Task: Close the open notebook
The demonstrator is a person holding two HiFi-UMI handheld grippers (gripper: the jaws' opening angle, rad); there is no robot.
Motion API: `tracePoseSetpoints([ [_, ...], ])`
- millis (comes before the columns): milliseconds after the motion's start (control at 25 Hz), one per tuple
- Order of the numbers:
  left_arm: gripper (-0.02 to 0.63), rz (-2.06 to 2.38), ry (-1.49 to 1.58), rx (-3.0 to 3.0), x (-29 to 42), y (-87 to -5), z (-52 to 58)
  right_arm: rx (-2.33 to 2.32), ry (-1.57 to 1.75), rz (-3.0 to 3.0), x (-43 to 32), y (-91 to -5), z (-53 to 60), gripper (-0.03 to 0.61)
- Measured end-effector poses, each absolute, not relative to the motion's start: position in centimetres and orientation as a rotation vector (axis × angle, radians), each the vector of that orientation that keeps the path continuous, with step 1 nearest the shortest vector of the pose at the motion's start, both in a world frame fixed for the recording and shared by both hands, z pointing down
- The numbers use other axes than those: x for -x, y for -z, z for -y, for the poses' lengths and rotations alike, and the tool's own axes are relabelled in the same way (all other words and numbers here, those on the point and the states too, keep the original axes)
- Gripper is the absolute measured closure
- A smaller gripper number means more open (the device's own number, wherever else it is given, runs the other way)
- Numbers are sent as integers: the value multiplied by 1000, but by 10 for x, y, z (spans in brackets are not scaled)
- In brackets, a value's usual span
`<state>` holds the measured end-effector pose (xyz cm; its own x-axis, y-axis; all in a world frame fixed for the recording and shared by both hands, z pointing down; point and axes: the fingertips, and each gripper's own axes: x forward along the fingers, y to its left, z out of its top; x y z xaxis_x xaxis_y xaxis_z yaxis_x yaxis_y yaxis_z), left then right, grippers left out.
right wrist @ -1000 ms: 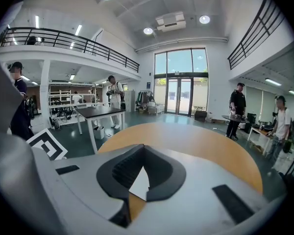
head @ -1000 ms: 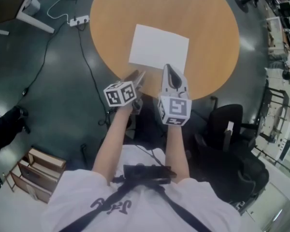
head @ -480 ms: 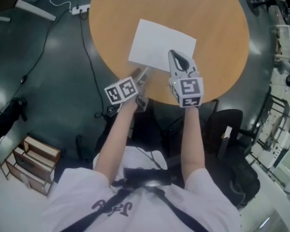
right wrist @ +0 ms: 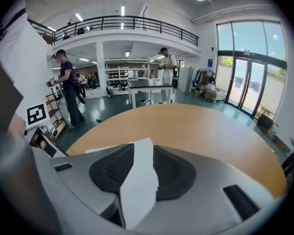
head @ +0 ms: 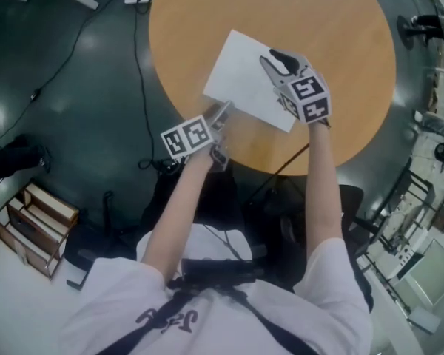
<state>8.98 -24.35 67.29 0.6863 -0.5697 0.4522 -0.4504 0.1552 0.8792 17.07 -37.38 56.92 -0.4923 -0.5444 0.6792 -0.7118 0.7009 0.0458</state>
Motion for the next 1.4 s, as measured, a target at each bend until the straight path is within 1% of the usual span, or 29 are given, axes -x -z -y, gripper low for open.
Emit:
tracePoseSetpoints([
  [120,373,905,124,-1453,-91,-673,244,-814,-313,2193,-167,-593,385,348],
  [200,373,909,130,-1441,-93,-673,244,-735,-321,2180,-165,-606,390,335],
  [280,373,910,130,-1438,-95,-672,243,-681,-342,2177,-165,-615,397,298],
  [480,373,927,140,-1427,-95,-668,247,-599,-365,2133,-168,-635,417,298],
  [520,373,932,148,-1422,-95,-668,248,-589,-370,2123,-169,-640,420,304],
  [600,373,940,161,-1410,-95,-669,249,-583,-385,2105,-169,-648,424,341],
  [720,373,952,187,-1381,-92,-670,249,-566,-405,2079,-167,-660,425,370],
  [960,373,961,226,-1365,-91,-668,255,-570,-419,2060,-168,-666,427,408],
  [1160,378,973,238,-1352,-89,-671,256,-594,-437,2066,-168,-668,428,420],
  [1200,387,979,232,-1352,-88,-672,255,-598,-436,2064,-168,-668,429,424],
  [1320,465,1009,196,-1346,-84,-678,252,-619,-433,2064,-168,-667,431,447],
  [1400,504,1026,175,-1350,-81,-682,250,-633,-446,2072,-168,-667,433,463],
])
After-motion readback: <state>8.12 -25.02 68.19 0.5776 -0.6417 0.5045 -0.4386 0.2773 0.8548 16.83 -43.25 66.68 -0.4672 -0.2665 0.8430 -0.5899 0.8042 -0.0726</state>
